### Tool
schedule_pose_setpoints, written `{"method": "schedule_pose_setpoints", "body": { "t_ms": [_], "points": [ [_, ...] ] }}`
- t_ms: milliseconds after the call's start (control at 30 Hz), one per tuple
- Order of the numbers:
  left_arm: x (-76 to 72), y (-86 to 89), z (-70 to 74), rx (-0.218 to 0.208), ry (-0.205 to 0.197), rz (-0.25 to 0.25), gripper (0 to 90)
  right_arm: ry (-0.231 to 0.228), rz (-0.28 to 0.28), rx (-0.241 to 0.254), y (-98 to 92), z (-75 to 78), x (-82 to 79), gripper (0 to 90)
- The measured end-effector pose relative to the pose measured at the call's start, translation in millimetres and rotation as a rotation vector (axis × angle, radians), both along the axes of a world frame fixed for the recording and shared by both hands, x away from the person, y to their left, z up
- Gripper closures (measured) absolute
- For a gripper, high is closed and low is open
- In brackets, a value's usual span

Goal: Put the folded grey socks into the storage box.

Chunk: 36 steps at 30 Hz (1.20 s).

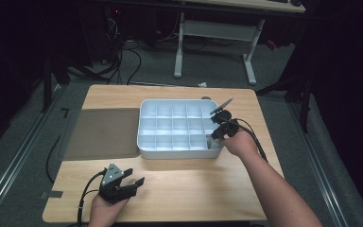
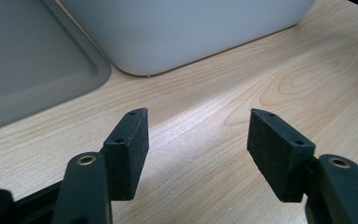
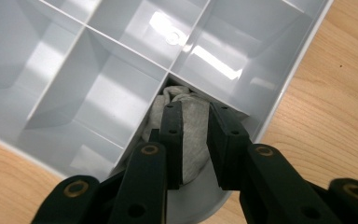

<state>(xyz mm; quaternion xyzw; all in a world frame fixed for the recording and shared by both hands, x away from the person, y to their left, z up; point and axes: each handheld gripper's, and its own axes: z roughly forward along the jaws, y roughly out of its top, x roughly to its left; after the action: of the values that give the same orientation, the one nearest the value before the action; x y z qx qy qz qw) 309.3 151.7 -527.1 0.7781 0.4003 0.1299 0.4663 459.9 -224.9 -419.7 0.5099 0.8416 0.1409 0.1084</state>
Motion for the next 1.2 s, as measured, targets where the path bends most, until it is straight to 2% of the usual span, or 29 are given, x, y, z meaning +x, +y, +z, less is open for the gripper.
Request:
{"method": "schedule_pose_setpoints", "body": {
  "t_ms": [133,333,467,500,567,600,700,767,967,1000,1100,1200],
  "points": [
    [0.6,0.5,-0.6,0.007,0.002,0.004,38.7,-0.036,0.002,0.054,-4.2,2.1,-12.1,72.2],
    [-0.8,5.2,-0.3,-0.013,0.004,0.028,38.6,-0.142,0.029,0.121,-9.7,5.5,-35.6,65.5],
    [-1.0,7.6,0.7,-0.009,0.003,0.031,38.5,-0.205,0.056,0.130,-9.7,4.5,-50.6,61.8],
    [-1.1,7.7,0.7,-0.010,0.003,0.032,38.5,-0.217,0.050,0.153,-11.0,3.8,-54.3,61.4],
    [-1.5,7.4,0.5,-0.013,0.000,0.034,38.4,-0.256,0.049,0.149,-11.5,2.6,-62.1,59.8],
    [-1.7,7.1,0.0,-0.016,-0.002,0.032,38.4,-0.288,0.055,0.162,-12.8,2.0,-66.6,58.9],
    [-1.0,5.6,0.1,-0.017,-0.001,0.021,37.9,-0.321,0.041,0.229,-18.3,-3.0,-79.2,55.0],
    [-1.1,4.6,0.7,-0.013,-0.012,0.015,37.5,-0.351,0.037,0.272,-22.5,-10.9,-88.9,53.3],
    [-4.3,1.9,2.1,-0.003,-0.035,0.016,36.8,-0.421,0.050,0.318,-31.9,-41.0,-114.5,48.0],
    [-4.9,1.7,2.5,-0.002,-0.039,0.018,36.8,-0.424,0.042,0.320,-32.2,-46.5,-119.8,48.5],
    [-6.5,1.0,3.1,0.008,-0.051,0.019,36.7,-0.472,0.024,0.304,-34.1,-65.9,-136.5,50.5],
    [-6.9,0.1,2.1,0.023,-0.051,0.021,36.7,-0.489,-0.017,0.360,-34.7,-84.3,-152.9,49.8]
  ]
}}
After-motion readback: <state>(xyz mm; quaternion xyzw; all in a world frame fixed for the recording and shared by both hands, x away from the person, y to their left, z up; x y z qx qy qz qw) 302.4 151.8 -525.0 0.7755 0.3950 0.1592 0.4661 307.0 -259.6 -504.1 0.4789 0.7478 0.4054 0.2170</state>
